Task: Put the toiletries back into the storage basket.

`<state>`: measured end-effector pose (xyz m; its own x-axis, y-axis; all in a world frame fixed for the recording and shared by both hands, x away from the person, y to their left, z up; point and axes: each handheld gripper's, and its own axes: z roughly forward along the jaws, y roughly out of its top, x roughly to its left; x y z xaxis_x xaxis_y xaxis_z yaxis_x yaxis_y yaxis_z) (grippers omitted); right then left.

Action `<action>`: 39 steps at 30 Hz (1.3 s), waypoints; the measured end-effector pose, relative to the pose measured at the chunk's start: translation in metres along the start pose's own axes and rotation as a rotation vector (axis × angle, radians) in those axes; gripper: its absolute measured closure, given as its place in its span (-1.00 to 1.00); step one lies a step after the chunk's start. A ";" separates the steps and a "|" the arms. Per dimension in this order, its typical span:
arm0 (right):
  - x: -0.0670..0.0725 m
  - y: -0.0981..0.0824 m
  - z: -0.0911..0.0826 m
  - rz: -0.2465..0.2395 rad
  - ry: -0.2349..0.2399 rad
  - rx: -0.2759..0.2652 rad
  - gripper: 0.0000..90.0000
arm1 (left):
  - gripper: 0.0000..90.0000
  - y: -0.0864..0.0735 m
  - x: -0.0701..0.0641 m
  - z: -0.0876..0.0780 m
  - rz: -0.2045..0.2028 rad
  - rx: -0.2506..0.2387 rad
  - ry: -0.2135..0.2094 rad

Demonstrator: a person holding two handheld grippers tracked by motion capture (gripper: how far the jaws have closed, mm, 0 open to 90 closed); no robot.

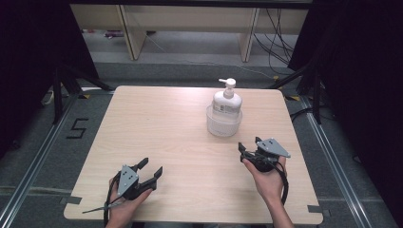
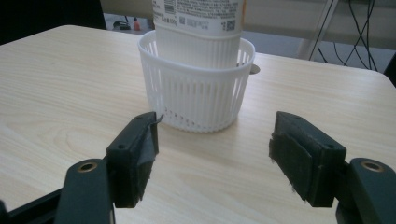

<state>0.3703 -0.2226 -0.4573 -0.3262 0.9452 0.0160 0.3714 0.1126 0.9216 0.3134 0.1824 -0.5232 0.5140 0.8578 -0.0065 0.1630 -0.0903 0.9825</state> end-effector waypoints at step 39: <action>-0.013 -0.072 -0.027 0.006 0.006 -0.017 -0.26 | -0.22 0.000 0.000 0.000 -0.001 0.000 -0.005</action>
